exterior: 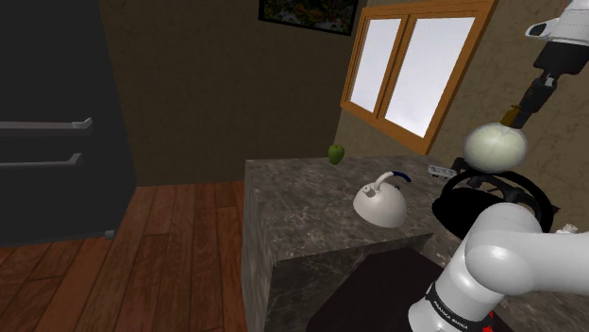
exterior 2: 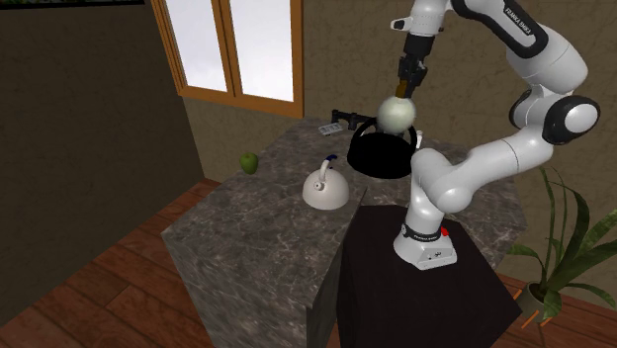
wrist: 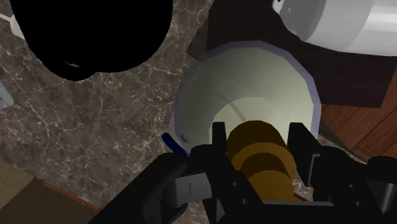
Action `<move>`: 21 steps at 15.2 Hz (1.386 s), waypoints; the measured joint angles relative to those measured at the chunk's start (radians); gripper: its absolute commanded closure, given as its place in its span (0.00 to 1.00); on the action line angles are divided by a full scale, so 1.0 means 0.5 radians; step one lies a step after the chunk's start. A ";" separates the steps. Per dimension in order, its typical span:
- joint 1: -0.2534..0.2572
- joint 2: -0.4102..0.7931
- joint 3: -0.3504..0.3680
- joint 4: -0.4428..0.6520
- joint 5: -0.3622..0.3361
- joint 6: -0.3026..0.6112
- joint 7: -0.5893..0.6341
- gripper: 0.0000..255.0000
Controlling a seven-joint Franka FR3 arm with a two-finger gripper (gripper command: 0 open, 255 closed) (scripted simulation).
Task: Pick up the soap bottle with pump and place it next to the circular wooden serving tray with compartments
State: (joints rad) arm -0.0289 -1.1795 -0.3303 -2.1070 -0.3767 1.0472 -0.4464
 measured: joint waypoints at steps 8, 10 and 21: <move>0.007 -0.148 -0.246 0.204 -0.378 -0.217 -0.381 1.00; 0.020 -0.169 -0.306 0.258 -0.474 -0.249 -0.473 1.00; 0.143 -0.138 -0.610 0.800 -1.027 -0.421 -1.095 1.00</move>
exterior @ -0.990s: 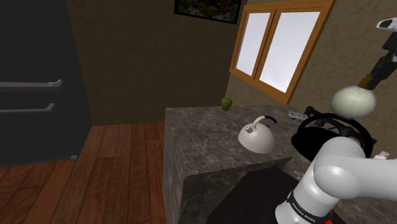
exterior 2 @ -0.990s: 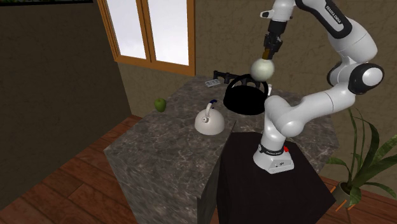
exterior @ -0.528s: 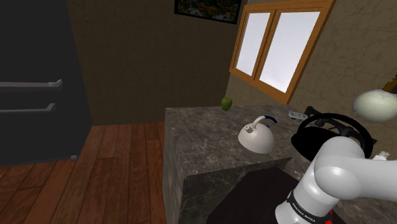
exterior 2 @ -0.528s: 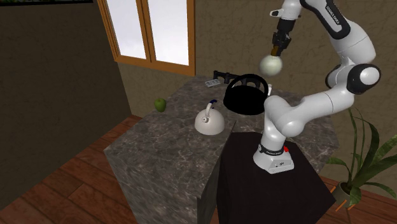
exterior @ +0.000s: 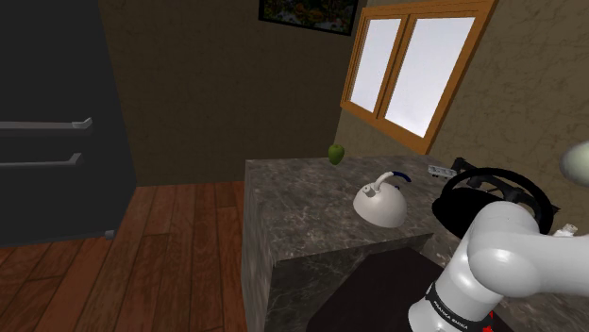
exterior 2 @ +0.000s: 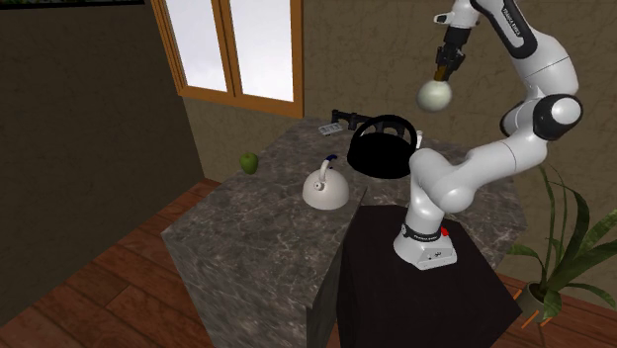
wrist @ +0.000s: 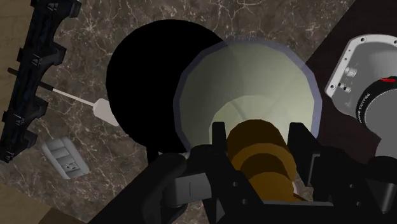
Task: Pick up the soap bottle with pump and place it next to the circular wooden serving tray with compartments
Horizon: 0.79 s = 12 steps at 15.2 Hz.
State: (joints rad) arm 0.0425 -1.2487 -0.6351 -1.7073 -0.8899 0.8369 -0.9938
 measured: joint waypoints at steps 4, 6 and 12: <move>0.085 0.052 -0.141 0.255 -0.218 -0.008 -0.267 1.00; 0.116 0.083 -0.195 0.390 -0.311 -0.019 -0.405 1.00; 0.305 0.235 -0.426 0.891 -0.582 0.002 -0.826 1.00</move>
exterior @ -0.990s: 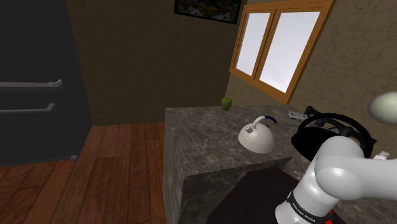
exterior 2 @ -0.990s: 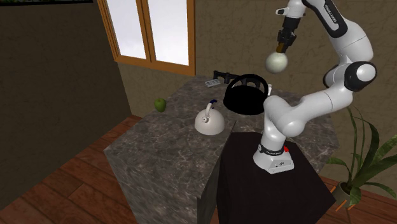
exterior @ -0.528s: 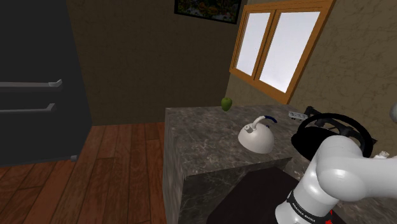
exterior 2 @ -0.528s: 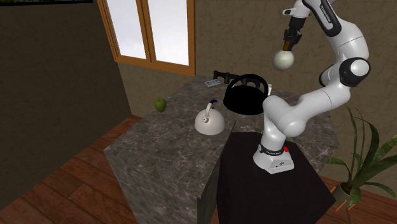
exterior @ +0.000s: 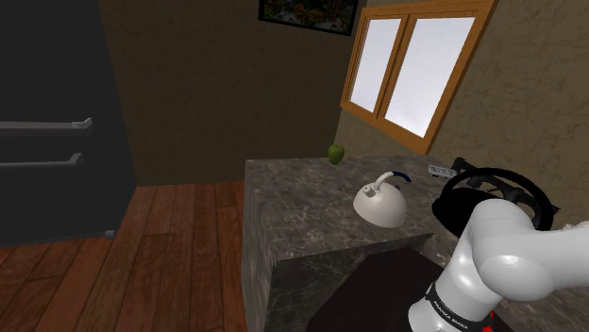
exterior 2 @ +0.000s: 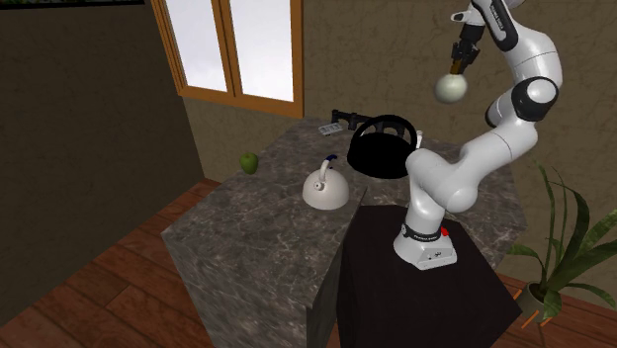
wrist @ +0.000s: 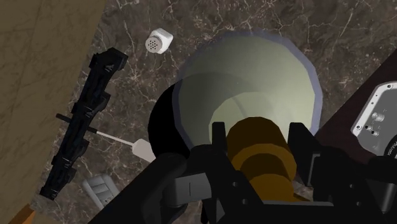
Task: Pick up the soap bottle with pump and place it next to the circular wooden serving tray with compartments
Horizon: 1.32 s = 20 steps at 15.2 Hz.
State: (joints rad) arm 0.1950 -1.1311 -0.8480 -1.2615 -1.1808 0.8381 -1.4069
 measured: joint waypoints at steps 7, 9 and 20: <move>-0.097 -0.178 -0.012 -0.256 -0.027 0.087 0.052 1.00; -0.116 -0.223 -0.020 -0.322 -0.034 0.112 0.071 1.00; -0.259 -0.491 -0.073 -0.724 -0.085 0.244 0.173 1.00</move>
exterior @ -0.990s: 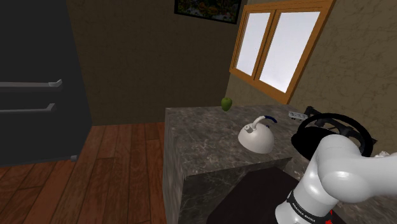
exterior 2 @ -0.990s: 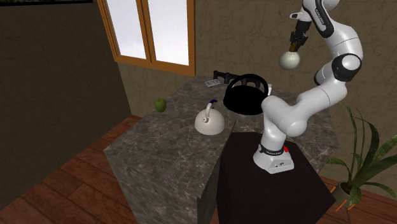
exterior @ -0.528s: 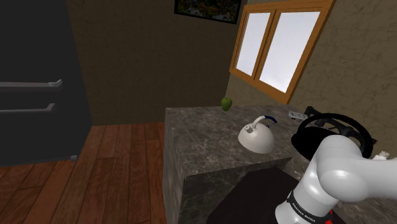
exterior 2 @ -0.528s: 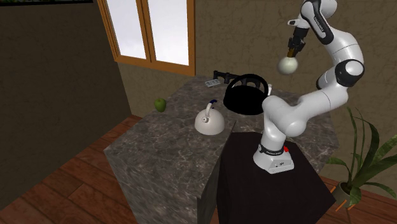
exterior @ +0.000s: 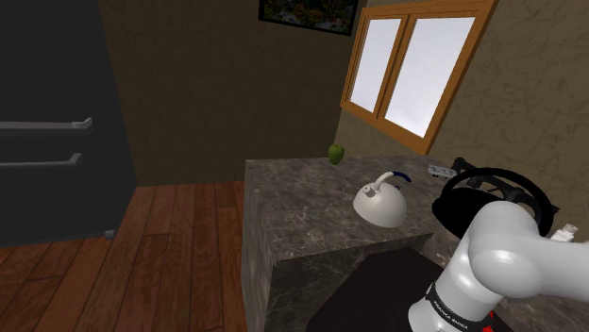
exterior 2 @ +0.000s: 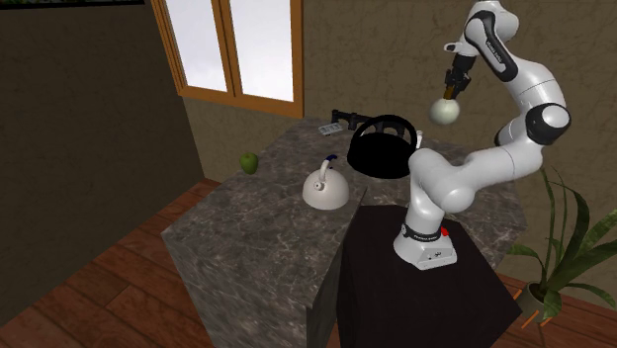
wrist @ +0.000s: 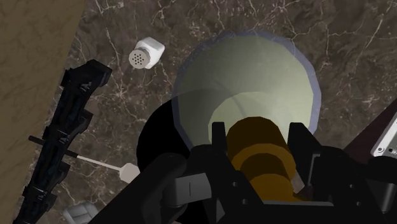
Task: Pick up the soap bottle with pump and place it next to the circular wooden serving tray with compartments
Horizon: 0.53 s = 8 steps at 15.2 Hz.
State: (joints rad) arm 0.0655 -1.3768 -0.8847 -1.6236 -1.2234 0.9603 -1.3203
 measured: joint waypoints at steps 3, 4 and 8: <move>-0.027 -0.058 -0.024 -0.081 -0.022 0.033 0.016 1.00; -0.039 -0.079 -0.031 -0.109 -0.029 0.043 0.020 1.00; -0.077 -0.160 -0.071 -0.217 -0.066 0.089 0.037 1.00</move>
State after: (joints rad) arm 0.0268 -1.4569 -0.9203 -1.7321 -1.2566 1.0049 -1.3019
